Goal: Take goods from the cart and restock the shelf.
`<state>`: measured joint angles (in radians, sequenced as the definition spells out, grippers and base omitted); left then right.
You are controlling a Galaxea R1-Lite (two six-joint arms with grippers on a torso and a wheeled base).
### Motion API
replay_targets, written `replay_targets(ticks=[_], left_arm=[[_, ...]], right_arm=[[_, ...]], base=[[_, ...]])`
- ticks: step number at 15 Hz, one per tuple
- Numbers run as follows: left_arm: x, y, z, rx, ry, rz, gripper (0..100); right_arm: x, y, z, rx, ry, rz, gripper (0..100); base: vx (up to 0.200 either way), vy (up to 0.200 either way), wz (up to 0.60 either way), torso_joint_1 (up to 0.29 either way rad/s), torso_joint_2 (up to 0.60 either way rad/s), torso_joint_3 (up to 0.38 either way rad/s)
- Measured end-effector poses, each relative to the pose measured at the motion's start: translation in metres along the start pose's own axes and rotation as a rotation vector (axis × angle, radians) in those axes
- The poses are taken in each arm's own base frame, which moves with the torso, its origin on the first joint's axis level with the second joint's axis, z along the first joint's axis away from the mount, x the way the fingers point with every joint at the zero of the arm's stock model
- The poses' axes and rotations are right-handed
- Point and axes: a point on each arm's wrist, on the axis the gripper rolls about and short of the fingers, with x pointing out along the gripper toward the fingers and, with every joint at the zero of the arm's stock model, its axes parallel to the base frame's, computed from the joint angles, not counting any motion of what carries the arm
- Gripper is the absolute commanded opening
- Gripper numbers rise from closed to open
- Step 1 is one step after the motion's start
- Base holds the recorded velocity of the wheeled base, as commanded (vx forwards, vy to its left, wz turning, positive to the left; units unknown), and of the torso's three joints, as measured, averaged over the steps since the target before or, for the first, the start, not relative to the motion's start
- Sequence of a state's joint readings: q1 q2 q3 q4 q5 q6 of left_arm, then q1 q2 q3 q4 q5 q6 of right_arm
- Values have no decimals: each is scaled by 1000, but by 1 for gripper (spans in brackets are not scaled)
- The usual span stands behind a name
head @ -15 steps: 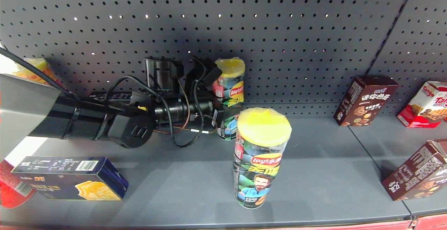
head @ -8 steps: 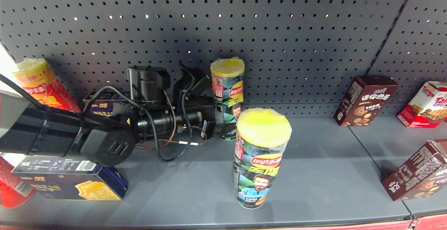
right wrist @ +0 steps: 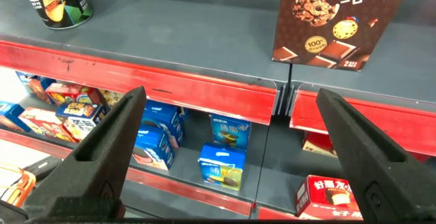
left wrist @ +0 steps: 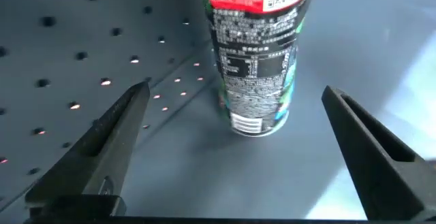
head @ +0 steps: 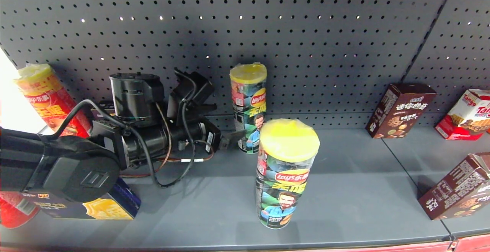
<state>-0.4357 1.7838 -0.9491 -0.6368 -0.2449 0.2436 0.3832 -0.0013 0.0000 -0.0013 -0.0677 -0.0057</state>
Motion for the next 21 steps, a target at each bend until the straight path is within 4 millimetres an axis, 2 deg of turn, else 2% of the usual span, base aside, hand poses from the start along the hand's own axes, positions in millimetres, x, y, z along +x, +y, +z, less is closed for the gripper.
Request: replay_targets(ticks=[5, 11, 21], left_arm=[[6, 6, 7, -20, -1, 119, 100], [12, 8, 3, -25, 20, 163, 100], [6, 20, -4, -27, 50, 252, 100]], right_arm=[[0, 0, 0, 0, 0, 0, 100], [0, 0, 0, 0, 0, 0, 100], [0, 0, 0, 0, 0, 0, 100]], base=[[0, 0, 0, 0, 0, 0], [0, 0, 0, 0, 0, 0], [0, 0, 0, 0, 0, 0]])
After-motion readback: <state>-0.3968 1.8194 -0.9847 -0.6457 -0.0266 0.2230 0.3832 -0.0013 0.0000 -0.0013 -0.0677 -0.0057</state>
